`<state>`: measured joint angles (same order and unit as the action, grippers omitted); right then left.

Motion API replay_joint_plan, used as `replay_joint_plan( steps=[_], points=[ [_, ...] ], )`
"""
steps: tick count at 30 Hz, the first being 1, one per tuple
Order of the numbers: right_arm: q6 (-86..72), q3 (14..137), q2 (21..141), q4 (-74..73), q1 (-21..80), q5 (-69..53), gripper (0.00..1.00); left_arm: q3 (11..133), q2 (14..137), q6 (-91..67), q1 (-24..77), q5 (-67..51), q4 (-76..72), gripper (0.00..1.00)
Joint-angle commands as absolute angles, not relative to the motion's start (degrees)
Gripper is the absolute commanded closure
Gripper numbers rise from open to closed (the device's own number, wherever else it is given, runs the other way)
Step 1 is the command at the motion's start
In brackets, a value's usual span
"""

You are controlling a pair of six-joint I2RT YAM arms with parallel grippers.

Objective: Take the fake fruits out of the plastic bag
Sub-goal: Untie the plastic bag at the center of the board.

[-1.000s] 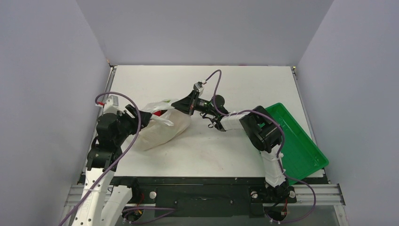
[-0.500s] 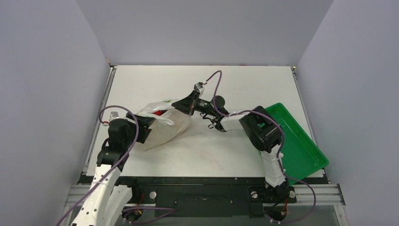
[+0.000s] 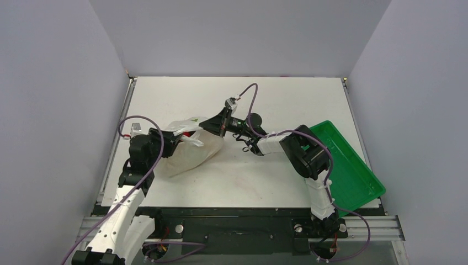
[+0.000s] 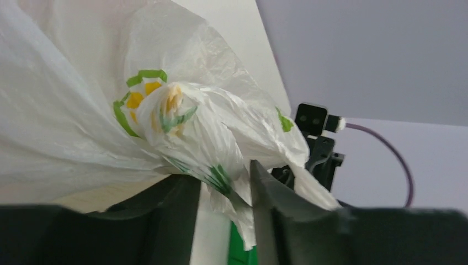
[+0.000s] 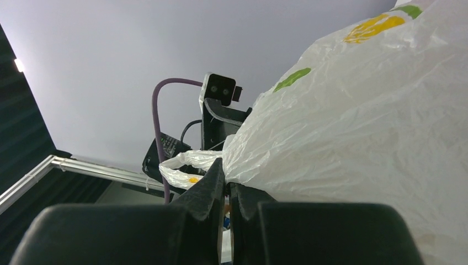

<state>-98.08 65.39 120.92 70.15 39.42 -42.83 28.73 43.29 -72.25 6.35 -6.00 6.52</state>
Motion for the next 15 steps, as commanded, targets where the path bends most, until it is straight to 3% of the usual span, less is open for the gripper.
replay_joint_plan(
  steps=[1, 4, 6, 11, 15],
  points=[
    [-96.9, 67.1, 119.4, 73.0, 39.7, -41.8, 1.00, 29.4, 44.0, -70.4, 5.6, -9.0, -1.8, 0.74],
    [-95.5, 66.4, 119.0, 69.7, 39.0, -41.4, 1.00, 30.7, 42.2, -68.1, 2.4, -10.0, 3.5, 0.99],
    [-92.1, 65.8, 117.8, 64.8, 38.6, -41.0, 1.00, 31.6, 40.8, -65.2, -2.2, -12.6, 7.3, 1.00],
    [-87.5, 64.4, 116.6, 60.5, 37.4, -40.9, 1.00, 32.3, 40.6, -58.2, -19.5, -33.0, 12.2, 1.00],
    [-82.2, 64.5, 116.4, 54.8, 36.5, -42.2, 1.00, 35.2, 43.9, -51.4, -21.4, -37.5, 17.1, 1.00]
  ],
)
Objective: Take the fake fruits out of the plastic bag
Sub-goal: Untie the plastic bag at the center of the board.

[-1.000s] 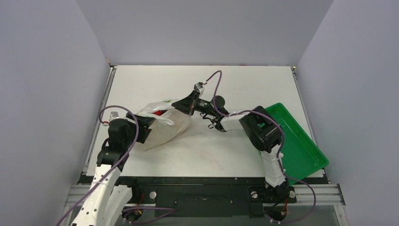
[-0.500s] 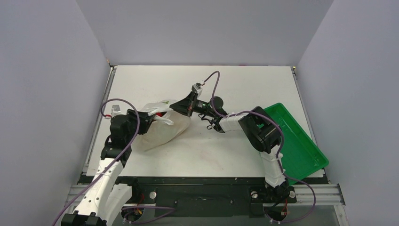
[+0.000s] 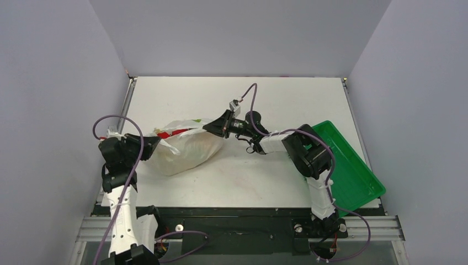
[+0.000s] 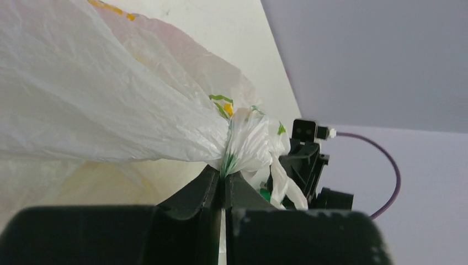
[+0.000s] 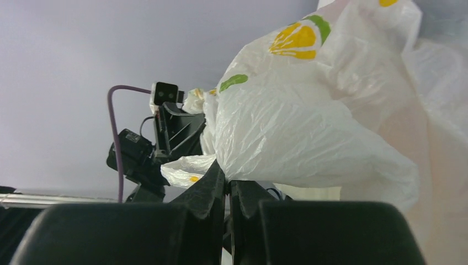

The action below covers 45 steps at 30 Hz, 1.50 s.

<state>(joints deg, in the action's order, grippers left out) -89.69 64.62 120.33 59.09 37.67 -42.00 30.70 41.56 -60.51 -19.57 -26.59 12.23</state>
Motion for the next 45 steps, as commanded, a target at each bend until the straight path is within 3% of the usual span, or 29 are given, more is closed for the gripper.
replay_joint_plan(
  steps=[1, 8, 12, 15, 22, 31, 37, 45],
  points=[
    [-80.5, 64.6, 116.0, 50.1, 36.7, -42.1, 0.99, 35.1, 44.1, -51.1, -21.4, -38.3, 16.8, 1.00],
    [-46.9, 70.5, 104.4, 3.6, 40.7, -29.1, 0.58, 35.0, 45.4, -47.2, -20.7, -42.2, 15.6, 1.00],
    [-41.1, 73.0, 99.9, -7.4, 46.8, -16.2, 0.42, 35.2, 45.7, -46.0, -19.5, -43.1, 17.1, 1.00],
    [-45.9, 70.1, 97.2, -4.6, 51.4, -5.1, 0.35, 35.0, 44.5, -45.5, -18.9, -43.0, 18.7, 1.00],
    [-60.3, 69.5, 99.5, 4.5, 59.5, 8.6, 0.34, 34.3, 41.4, -46.2, -17.4, -39.2, 21.0, 1.00],
    [-62.1, 70.6, 99.9, 7.2, 62.3, 11.1, 0.36, 35.0, 43.4, -46.0, -10.5, -35.2, 21.7, 1.00],
    [-58.8, 67.7, 94.8, 7.5, 63.7, 15.8, 0.30, 36.1, 42.8, -45.3, -8.7, -33.2, 22.1, 1.00],
    [-62.4, 79.3, 104.4, 1.8, 62.5, 10.2, 0.34, 36.1, 41.8, -45.8, -7.7, -32.3, 22.5, 1.00]
  ],
)
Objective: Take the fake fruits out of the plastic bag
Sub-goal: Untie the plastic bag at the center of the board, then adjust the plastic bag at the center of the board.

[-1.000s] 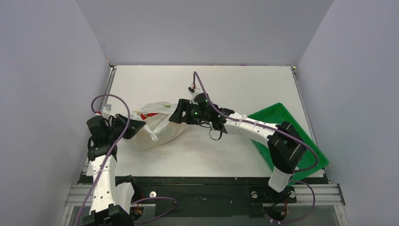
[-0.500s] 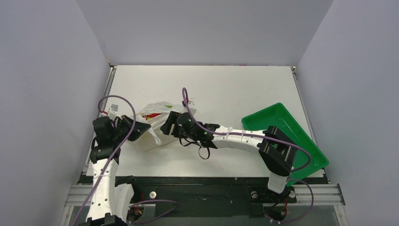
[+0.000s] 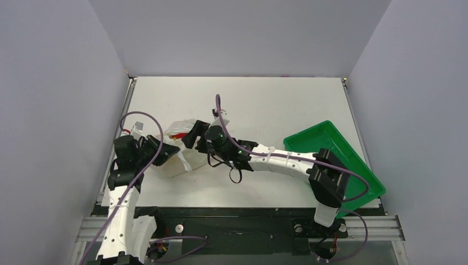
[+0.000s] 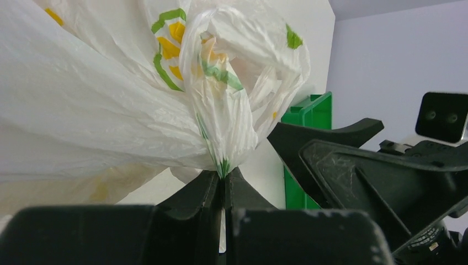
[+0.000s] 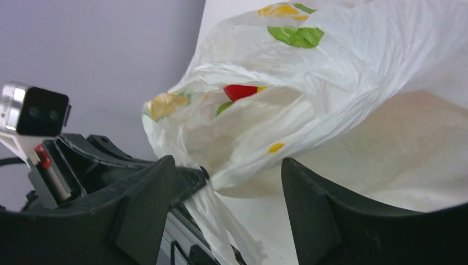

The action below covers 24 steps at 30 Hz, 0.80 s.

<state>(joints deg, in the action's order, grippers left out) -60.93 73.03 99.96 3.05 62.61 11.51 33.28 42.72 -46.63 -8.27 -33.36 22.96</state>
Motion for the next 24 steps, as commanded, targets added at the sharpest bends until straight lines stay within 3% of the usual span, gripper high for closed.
replay_joint_plan(
  steps=[1, 5, 6, 10, 11, 13, 17, 20, 22, 23, 24],
  points=[
    [-62.6, 80.5, 105.0, 1.4, 62.8, 10.2, 0.35, 36.2, 41.7, -45.7, -7.6, -32.1, 22.7, 1.00],
    [-60.1, 83.7, 108.0, -0.3, 63.4, 9.3, 0.62, 37.2, 40.6, -44.7, -7.5, -29.9, 25.0, 1.00],
    [-59.4, 84.4, 108.7, -1.7, 63.5, 9.5, 0.73, 37.7, 40.5, -44.3, -7.5, -29.4, 26.1, 1.00],
    [-55.5, 82.2, 107.4, -4.5, 63.4, 11.9, 0.98, 39.0, 41.1, -43.1, -7.5, -28.6, 28.1, 1.00],
    [-53.0, 82.0, 106.7, -5.1, 63.4, 12.8, 1.00, 39.5, 41.3, -42.8, -7.5, -28.4, 29.1, 1.00],
    [-47.3, 82.5, 105.7, -7.7, 63.5, 14.0, 1.00, 40.7, 42.0, -41.1, -7.4, -27.7, 31.5, 0.97],
    [-40.7, 81.4, 102.3, -7.9, 63.4, 13.7, 1.00, 43.0, 42.6, -36.1, -7.2, -25.5, 36.2, 0.78],
    [-42.5, 79.6, 100.0, -6.9, 63.2, 13.2, 1.00, 42.5, 40.5, -36.5, -5.6, -24.3, 36.1, 0.69],
    [-47.1, 77.5, 98.6, -4.6, 63.2, 12.3, 0.82, 41.7, 38.2, -38.2, -3.4, -21.6, 35.7, 0.63],
    [-48.2, 76.6, 97.7, -3.3, 63.2, 12.0, 0.69, 41.3, 36.5, -39.6, -2.5, -20.3, 36.1, 0.61],
    [-50.4, 74.9, 97.3, -1.4, 63.2, 11.6, 0.63, 41.1, 35.7, -40.3, -1.0, -16.6, 36.4, 0.60]
  ],
)
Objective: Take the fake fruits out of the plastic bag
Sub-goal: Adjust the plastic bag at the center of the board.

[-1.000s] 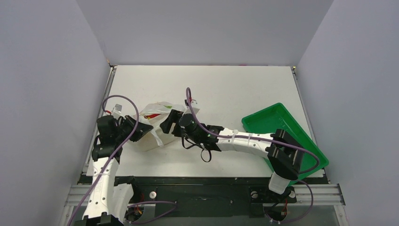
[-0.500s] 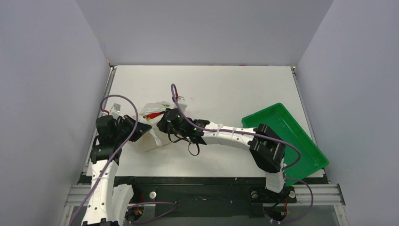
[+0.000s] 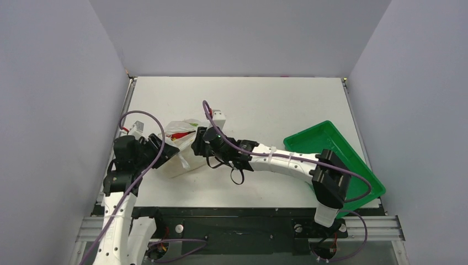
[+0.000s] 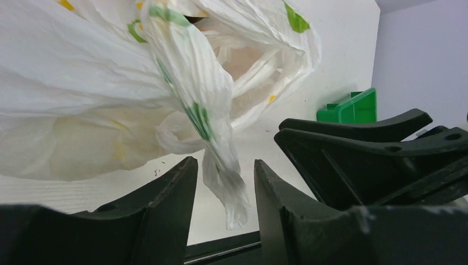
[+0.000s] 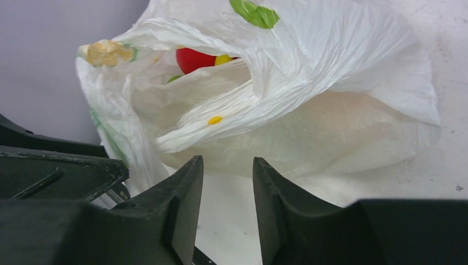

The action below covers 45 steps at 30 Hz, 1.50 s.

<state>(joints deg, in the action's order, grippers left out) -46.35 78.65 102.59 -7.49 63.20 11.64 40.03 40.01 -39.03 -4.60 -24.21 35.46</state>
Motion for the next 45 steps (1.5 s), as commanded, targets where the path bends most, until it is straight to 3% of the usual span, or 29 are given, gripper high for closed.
replay_joint_plan(
  steps=[1, 3, 7, 18, 21, 24, 27, 38, 42, 45],
  points=[
    [-51.4, 74.1, 96.8, 0.3, 63.3, 11.5, 0.55, 40.8, 34.0, -41.9, 0.6, -14.7, 37.3, 0.58],
    [-55.1, 71.9, 96.5, 3.7, 63.1, 11.0, 0.47, 39.8, 31.5, -44.2, 4.0, -10.4, 37.6, 0.56],
    [-60.9, 71.2, 97.4, 5.2, 62.9, 12.0, 0.41, 34.3, 29.1, -50.3, 8.8, -9.9, 32.0, 0.52],
    [-65.7, 71.6, 98.6, 4.4, 61.5, 10.9, 0.40, 32.7, 34.3, -50.6, 17.7, -1.6, 27.3, 0.46],
    [-63.3, 72.2, 98.7, 4.8, 61.4, 9.6, 0.40, 33.1, 34.5, -49.2, 17.8, -1.6, 26.3, 0.59],
    [-62.8, 74.7, 100.1, 3.4, 61.3, 9.0, 0.40, 35.1, 33.1, -46.9, 17.8, 0.8, 30.3, 0.83],
    [-64.0, 76.3, 101.8, 1.7, 61.4, 9.5, 0.41, 37.4, 32.6, -44.9, 17.8, 0.6, 32.8, 0.99],
    [-68.9, 83.8, 108.4, -0.7, 62.2, 9.5, 0.44, 44.5, 35.1, -37.6, 17.8, -4.0, 40.7, 1.00],
    [-68.4, 82.8, 108.1, -1.7, 63.7, 12.4, 0.55, 45.9, 34.9, -35.8, 17.8, -1.8, 42.3, 1.00],
    [-65.3, 80.7, 106.2, -2.9, 64.7, 14.6, 0.72, 47.1, 35.4, -34.0, 17.8, 0.3, 44.3, 1.00]
  ],
)
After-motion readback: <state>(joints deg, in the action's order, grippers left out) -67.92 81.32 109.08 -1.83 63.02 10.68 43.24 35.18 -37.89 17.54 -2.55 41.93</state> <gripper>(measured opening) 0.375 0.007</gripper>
